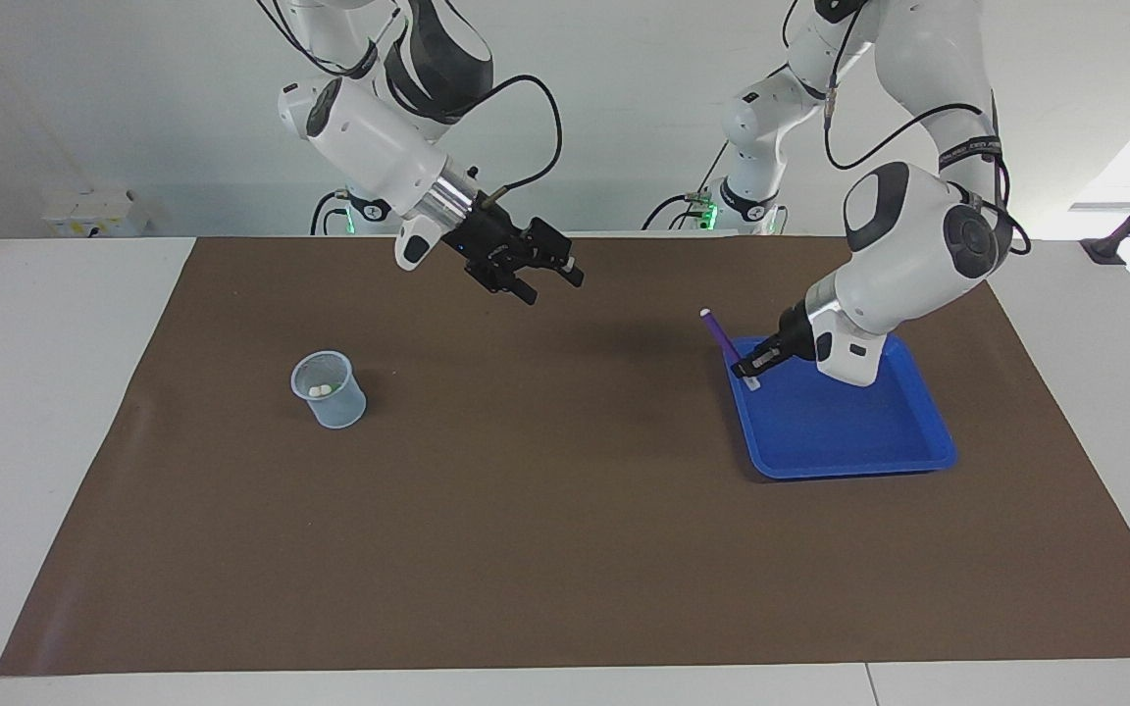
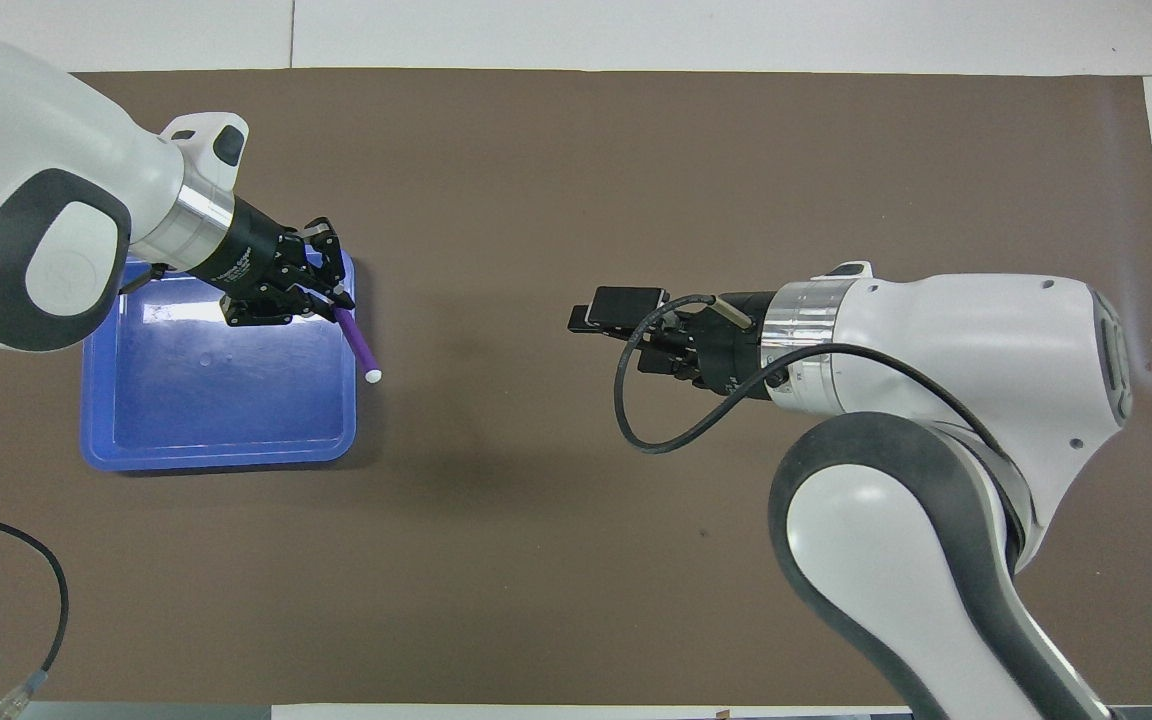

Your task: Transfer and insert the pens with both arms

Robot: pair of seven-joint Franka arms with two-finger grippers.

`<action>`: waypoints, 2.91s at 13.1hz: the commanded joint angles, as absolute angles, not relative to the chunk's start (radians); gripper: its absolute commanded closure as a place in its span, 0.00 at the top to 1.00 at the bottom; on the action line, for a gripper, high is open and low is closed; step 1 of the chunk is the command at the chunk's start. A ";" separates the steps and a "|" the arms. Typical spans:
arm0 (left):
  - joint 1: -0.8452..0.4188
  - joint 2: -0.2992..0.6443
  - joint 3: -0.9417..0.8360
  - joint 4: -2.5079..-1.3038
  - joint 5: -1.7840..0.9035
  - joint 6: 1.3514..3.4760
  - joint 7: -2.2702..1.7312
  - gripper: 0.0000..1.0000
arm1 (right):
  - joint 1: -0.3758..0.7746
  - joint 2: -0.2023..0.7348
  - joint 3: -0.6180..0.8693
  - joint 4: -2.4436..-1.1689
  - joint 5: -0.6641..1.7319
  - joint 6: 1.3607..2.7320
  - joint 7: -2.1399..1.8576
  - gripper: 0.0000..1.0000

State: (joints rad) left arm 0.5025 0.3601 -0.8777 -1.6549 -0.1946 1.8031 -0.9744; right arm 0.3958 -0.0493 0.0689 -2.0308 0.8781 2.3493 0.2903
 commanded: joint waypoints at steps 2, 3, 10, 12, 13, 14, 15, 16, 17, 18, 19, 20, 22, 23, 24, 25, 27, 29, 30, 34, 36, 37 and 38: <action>0.512 0.339 -0.925 -1.670 -0.359 1.793 -1.191 0.00 | 0.419 -0.064 0.071 -2.068 0.896 2.404 0.302 1.00; 0.509 0.333 -0.931 -1.687 -0.411 1.818 -1.263 0.00 | 0.420 -0.063 0.072 -2.069 0.896 2.417 0.304 1.00; 0.479 0.122 -0.936 -1.891 -0.673 2.085 -1.574 0.00 | 0.465 -0.041 0.080 -2.054 0.900 2.487 0.379 0.95; 0.500 0.071 -0.934 -1.927 -0.710 2.095 -1.574 0.00 | 0.463 -0.040 0.080 -2.054 0.899 2.485 0.374 0.91; 0.499 0.063 -0.934 -1.928 -0.709 2.097 -1.575 0.00 | 0.460 -0.038 0.080 -2.051 0.899 2.487 0.374 0.91; 0.497 0.039 -0.934 -1.948 -0.710 2.103 -1.574 0.00 | 0.456 -0.037 0.080 -2.045 0.899 2.485 0.374 0.85; 0.495 0.023 -0.934 -1.969 -0.709 2.130 -1.574 0.00 | 0.454 -0.034 0.080 -2.039 0.899 2.482 0.376 0.80; 0.492 0.023 -0.934 -1.971 -0.709 2.137 -1.572 0.00 | 0.456 -0.032 0.080 -2.036 0.899 2.483 0.377 0.74; 0.489 0.023 -0.934 -1.971 -0.707 2.138 -1.566 0.00 | 0.456 -0.029 0.080 -2.022 0.899 2.482 0.382 0.72; 0.488 0.023 -0.934 -1.971 -0.707 2.138 -1.563 0.00 | 0.456 -0.022 0.080 -2.016 0.899 2.482 0.383 0.70; 0.486 0.023 -0.934 -1.971 -0.709 2.138 -1.562 0.00 | 0.456 -0.021 0.080 -2.014 0.899 2.483 0.383 0.69; 0.486 0.023 -0.934 -1.971 -0.709 2.140 -1.562 0.00 | 0.456 -0.021 0.080 -2.014 0.899 2.484 0.383 0.68; 0.486 0.023 -0.936 -1.970 -0.709 2.140 -1.562 0.00 | 0.456 -0.021 0.080 -2.016 0.899 2.484 0.383 0.65; 0.486 0.023 -0.936 -1.970 -0.709 2.141 -1.560 0.00 | 0.457 -0.021 0.080 -2.016 0.899 2.484 0.383 0.63; 0.488 0.023 -0.936 -1.970 -0.710 2.141 -1.560 0.00 | 0.457 -0.021 0.080 -2.016 0.899 2.484 0.382 0.59; 0.489 0.023 -0.936 -1.970 -0.710 2.141 -1.562 0.00 | 0.457 -0.021 0.080 -2.016 0.899 2.485 0.382 0.54; 0.489 0.023 -0.936 -1.970 -0.710 2.141 -1.560 0.00 | 0.459 -0.021 0.080 -2.014 0.899 2.482 0.382 0.13; 0.491 0.025 -0.936 -1.970 -0.710 2.141 -1.560 0.00 | 0.457 -0.023 0.080 -2.016 0.899 2.459 0.383 0.00; 0.492 0.025 -0.936 -1.968 -0.710 2.141 -1.560 0.00 | 0.454 -0.025 0.080 -2.016 0.900 2.451 0.385 0.00; 0.497 0.028 -0.937 -1.967 -0.726 2.144 -1.549 0.00 | 0.443 -0.026 0.077 -2.014 0.897 2.409 0.379 0.00; 0.499 0.025 -0.934 -1.960 -0.732 2.145 -1.497 0.88 | 0.420 -0.025 0.075 -2.000 0.885 2.378 0.376 0.00; 0.499 0.014 -0.931 -1.963 -0.732 2.143 -1.497 1.00 | 0.407 -0.022 0.074 -1.978 0.879 2.340 0.376 0.00; 0.499 0.014 -0.931 -1.963 -0.730 2.144 -1.497 1.00 | 0.384 -0.020 0.072 -1.953 0.839 2.286 0.374 0.00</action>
State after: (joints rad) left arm 0.4899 0.0588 -0.9404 -1.9436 -0.7063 2.1325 -1.5246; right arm 0.4300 -0.0289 0.0688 -1.9977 0.8718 2.3711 0.3821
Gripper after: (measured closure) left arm 0.665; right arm 0.824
